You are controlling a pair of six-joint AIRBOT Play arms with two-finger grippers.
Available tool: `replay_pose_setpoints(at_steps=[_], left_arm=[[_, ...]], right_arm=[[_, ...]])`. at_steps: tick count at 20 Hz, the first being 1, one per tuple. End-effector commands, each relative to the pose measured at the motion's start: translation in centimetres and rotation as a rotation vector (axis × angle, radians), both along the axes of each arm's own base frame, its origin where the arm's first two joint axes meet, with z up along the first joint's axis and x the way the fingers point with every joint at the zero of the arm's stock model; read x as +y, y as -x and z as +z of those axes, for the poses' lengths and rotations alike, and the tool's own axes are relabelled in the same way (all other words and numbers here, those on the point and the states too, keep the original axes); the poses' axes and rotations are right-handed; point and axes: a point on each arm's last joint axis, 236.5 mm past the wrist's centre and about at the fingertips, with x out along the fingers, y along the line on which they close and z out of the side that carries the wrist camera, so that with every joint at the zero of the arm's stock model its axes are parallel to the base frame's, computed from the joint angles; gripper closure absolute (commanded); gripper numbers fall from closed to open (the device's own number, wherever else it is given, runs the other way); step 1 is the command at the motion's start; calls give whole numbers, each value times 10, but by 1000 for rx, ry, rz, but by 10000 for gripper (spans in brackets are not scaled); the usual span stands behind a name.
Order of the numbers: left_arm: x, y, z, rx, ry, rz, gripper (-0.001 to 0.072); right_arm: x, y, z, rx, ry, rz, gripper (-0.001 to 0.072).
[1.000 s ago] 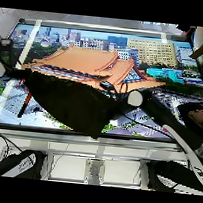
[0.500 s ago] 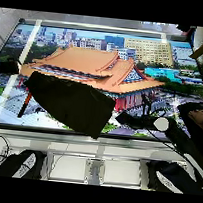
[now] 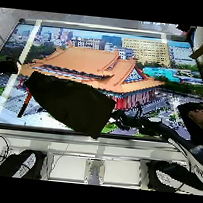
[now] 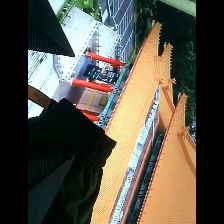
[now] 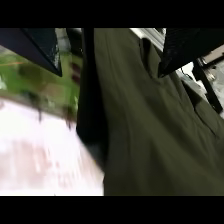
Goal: Fold the clothes and pants, and hang the long-sleeved shirts on hangers.
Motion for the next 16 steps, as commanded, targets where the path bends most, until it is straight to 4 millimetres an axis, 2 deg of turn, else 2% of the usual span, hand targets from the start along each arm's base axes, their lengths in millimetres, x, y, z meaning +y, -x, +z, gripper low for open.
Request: replay_pose_setpoints(at_steps=[1,5,7,8,11,14,16], left_arm=[[0,0,0,-1,1,1,12],[-1,0,0,-7,25,12,12],[-1,1,-1,-1,26,13,12],[-1,2,-2,4,26,14,11],[-1,2,-2,5,27,14,12],[-1,2,-3,6,27,15,12],[-1,2,-3,6,27,15,12]], right_arm=[[7,-17,-8,-18,-16,3,14],[9,-28,-18,6,6,9,17],[8,-24,-27,34,25,19,18],[7,-21,-30,46,36,28,42],[7,-17,-32,66,40,37,46],[24,-13,-24,41,35,90,45],[40,-20,-15,-5,47,117,46]])
